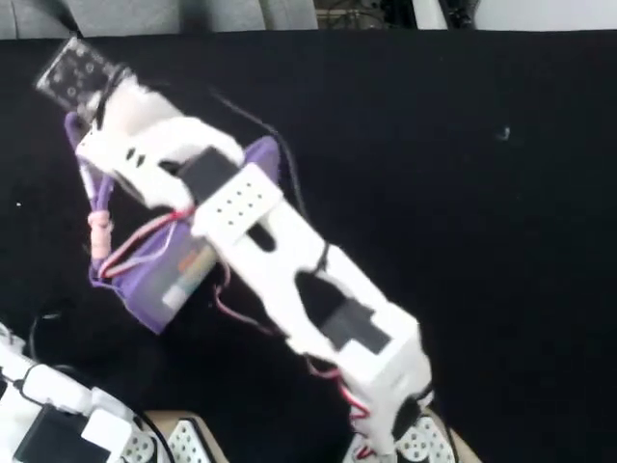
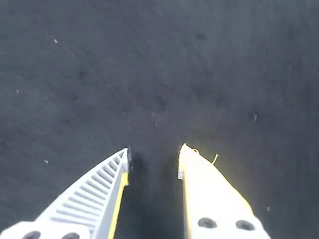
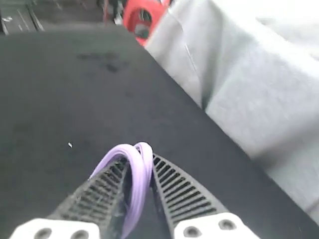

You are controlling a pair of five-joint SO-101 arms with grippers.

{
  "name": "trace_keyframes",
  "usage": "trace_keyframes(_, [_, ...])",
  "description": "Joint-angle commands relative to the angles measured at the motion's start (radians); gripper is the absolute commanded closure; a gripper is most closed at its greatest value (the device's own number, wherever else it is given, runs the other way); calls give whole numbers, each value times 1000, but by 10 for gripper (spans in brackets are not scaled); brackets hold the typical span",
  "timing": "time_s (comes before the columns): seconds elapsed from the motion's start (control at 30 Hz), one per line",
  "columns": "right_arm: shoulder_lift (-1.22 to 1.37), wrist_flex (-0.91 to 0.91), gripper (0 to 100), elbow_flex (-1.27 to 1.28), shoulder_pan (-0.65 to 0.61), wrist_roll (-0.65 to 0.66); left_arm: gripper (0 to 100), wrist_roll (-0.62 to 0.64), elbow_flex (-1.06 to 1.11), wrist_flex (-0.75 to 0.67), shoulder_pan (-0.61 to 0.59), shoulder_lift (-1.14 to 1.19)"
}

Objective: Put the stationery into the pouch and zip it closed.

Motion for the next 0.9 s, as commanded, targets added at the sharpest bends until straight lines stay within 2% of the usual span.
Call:
trace_keyframes(0.0, [64, 164, 984, -236, 37, -2, 826, -64, 33, -17, 81, -5])
trace_keyframes(0.07, [130, 212, 985, -311, 29, 0, 826, -81, 59, -17, 131, -5])
trace_keyframes(0.23, [295, 195, 986, -507, -6, -8, 827, -86, 108, -18, 246, -5])
trace_keyframes(0.4, [443, 241, 986, -667, -11, -8, 829, -86, 97, -20, 306, -12])
trace_keyframes(0.5, [536, 249, 987, -722, 8, -11, 829, -86, 85, -20, 318, -6])
trace_keyframes(0.6, [610, 293, 987, -783, 51, -74, 829, -86, 87, -20, 321, -6])
trace_keyframes(0.7, [664, 390, 987, -865, 98, -132, 829, -86, 90, -20, 315, -6])
trace_keyframes(0.87, [719, 605, 987, -1012, 130, -133, 830, -86, 90, -18, 292, -6])
